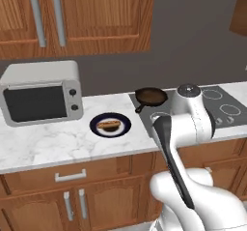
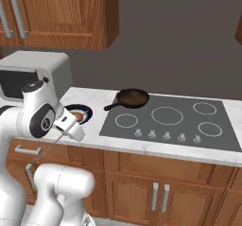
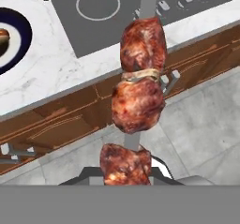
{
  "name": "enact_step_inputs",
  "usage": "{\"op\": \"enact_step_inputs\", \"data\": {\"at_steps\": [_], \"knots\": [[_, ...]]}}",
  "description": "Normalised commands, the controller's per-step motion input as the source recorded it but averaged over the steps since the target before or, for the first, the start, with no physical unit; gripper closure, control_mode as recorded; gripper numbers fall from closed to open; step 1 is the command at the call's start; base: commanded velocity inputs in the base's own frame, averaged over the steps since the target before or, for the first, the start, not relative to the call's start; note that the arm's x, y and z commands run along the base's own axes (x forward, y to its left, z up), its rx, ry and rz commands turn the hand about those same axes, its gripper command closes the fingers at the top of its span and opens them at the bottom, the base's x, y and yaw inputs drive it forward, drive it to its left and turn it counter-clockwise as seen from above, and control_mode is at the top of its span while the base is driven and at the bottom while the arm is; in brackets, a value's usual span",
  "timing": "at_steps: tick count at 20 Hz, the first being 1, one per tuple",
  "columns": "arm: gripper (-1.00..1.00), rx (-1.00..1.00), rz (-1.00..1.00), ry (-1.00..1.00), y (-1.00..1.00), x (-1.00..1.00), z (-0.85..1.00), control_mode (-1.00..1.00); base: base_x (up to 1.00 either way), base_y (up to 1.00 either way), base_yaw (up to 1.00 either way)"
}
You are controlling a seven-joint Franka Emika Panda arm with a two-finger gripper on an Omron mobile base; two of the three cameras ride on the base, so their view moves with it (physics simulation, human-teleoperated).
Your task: Place the cold items (eggplant and broccoli) from the fridge in one tupperware on the dining counter. Place the warm items (kebab skewer and hot dog) in the stove area in another tupperware.
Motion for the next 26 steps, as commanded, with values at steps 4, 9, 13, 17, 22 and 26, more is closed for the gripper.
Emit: {"op": "enact_step_inputs", "data": {"at_steps": [4, 9, 13, 17, 22, 26], "knots": [[1.0, 0.0, 0.0, 0.0, 0.0, 0.0, 0.0, 1.0, -0.57, -0.28, 0.22], [1.0, 0.0, 0.0, 0.0, 0.0, 0.0, 0.0, 1.0, -0.59, -0.28, 0.14], [1.0, 0.0, 0.0, 0.0, 0.0, 0.0, 0.0, 1.0, -0.41, -0.01, 0.29], [1.0, 0.0, 0.0, 0.0, 0.0, 0.0, 0.0, 1.0, -0.2, 0.0, 0.65], [1.0, 0.0, 0.0, 0.0, 0.0, 0.0, 0.0, 1.0, -0.02, -0.03, 0.96], [1.0, 0.0, 0.0, 0.0, 0.0, 0.0, 0.0, 1.0, 0.0, -0.07, 0.98]]}}
